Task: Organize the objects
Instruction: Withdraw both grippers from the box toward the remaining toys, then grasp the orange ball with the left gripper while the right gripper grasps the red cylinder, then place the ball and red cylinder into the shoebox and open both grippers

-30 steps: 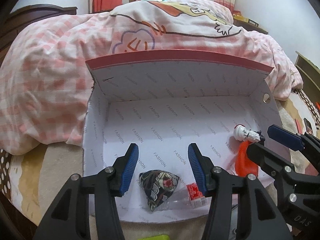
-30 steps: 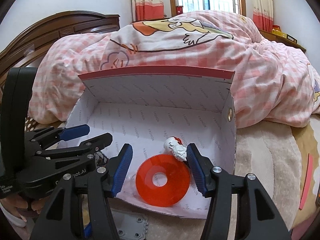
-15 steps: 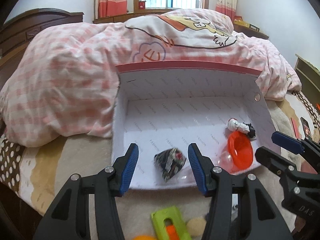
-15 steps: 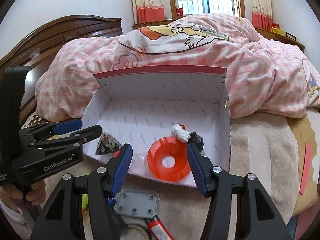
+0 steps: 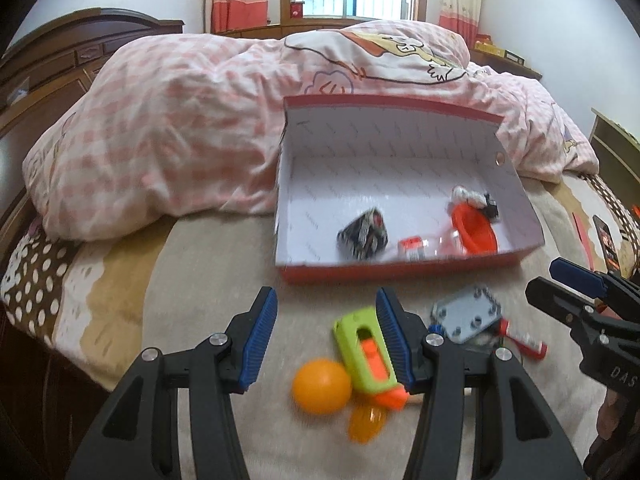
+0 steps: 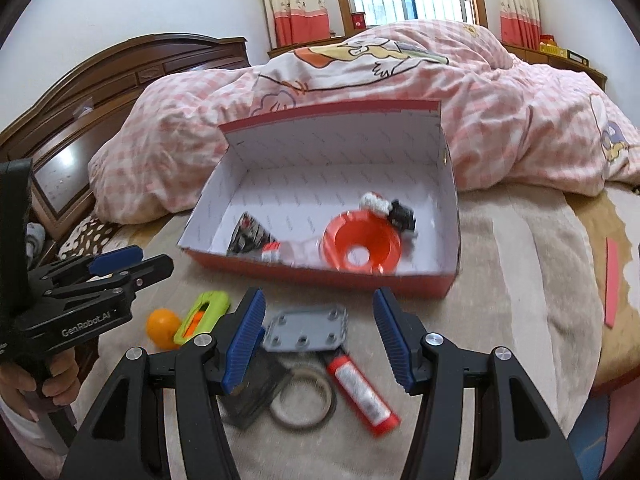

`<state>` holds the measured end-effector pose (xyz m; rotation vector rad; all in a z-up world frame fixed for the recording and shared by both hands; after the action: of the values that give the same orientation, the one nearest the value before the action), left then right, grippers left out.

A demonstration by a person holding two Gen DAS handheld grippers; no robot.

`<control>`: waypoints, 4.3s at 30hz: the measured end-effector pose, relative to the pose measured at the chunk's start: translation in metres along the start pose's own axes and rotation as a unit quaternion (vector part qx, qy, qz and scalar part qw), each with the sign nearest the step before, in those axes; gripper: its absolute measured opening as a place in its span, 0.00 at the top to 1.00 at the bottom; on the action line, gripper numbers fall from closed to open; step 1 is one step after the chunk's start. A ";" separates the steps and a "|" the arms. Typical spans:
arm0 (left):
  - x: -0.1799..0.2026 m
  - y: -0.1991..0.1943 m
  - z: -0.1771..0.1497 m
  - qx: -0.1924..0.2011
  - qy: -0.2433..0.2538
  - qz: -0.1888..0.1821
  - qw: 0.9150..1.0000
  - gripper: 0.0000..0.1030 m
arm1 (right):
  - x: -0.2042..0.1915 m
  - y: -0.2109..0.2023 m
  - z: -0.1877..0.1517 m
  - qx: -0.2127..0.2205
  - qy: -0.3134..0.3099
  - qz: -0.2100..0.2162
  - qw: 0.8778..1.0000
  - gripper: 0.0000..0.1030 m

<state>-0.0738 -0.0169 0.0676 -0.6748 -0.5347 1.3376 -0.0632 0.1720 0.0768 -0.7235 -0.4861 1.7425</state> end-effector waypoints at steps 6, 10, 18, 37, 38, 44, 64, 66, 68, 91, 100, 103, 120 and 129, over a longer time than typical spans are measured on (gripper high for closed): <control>-0.001 -0.005 -0.030 -0.010 -0.001 -0.005 1.000 0.50 | 0.003 -0.007 -0.027 -0.008 0.010 0.000 1.000 0.44; -0.004 0.002 -0.046 -0.018 -0.010 -0.008 1.000 0.50 | 0.009 -0.007 -0.041 -0.016 0.019 -0.002 1.000 0.44; -0.009 0.014 -0.054 -0.018 -0.031 -0.024 0.999 0.50 | 0.017 0.001 -0.058 -0.036 0.022 -0.011 0.999 0.44; -0.011 0.030 -0.062 -0.026 -0.040 -0.046 0.998 0.62 | 0.014 0.003 -0.069 -0.042 -0.017 -0.026 0.999 0.44; -0.011 0.030 -0.062 -0.026 -0.041 -0.046 0.998 0.62 | 0.015 0.003 -0.069 -0.043 -0.016 -0.029 0.999 0.44; -0.010 0.030 -0.063 -0.026 -0.043 -0.048 0.998 0.62 | 0.028 -0.003 -0.069 -0.046 -0.011 -0.026 0.999 0.44; -0.009 0.041 -0.062 -0.038 -0.037 -0.038 0.998 0.62 | 0.019 0.035 -0.060 -0.086 -0.097 -0.057 0.990 0.63; -0.009 0.042 -0.061 -0.039 -0.038 -0.035 0.998 0.62 | 0.021 0.035 -0.060 -0.086 -0.089 -0.051 0.991 0.63; -0.008 0.043 -0.061 -0.039 -0.036 -0.033 0.998 0.62 | 0.023 0.036 -0.059 -0.086 -0.083 -0.046 0.992 0.62; -0.010 0.030 -0.063 -0.014 -0.039 -0.034 0.999 0.63 | 0.022 0.034 -0.062 -0.076 -0.087 -0.055 0.992 0.64; -0.002 0.013 -0.058 0.008 -0.020 -0.034 0.999 0.63 | 0.023 0.023 -0.065 -0.067 -0.079 -0.058 0.993 0.80; -0.001 0.009 -0.057 0.010 -0.021 -0.038 0.999 0.63 | 0.029 0.016 -0.067 -0.064 -0.053 -0.041 0.996 0.80; 0.019 0.001 -0.035 0.022 0.000 -0.064 0.998 0.63 | 0.017 -0.018 -0.055 -0.027 -0.031 0.024 0.999 0.80; 0.028 0.016 0.006 0.036 0.019 -0.064 0.997 0.63 | 0.017 -0.005 -0.026 -0.029 -0.032 0.040 0.998 0.80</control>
<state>-0.0847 0.0134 0.0598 -0.5958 -0.4876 1.2159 -0.0451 0.1891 0.0576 -0.7391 -0.5597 1.8370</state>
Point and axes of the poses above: each gripper's, at about its wrist camera, not at the fingertips, and y roughly the way its jaws point, x to its right, z to its top, the point moved 2 cm from there along y, roughly the way its jaws point, and after that the axes turned 4 degrees about y, right-handed, at the moved point
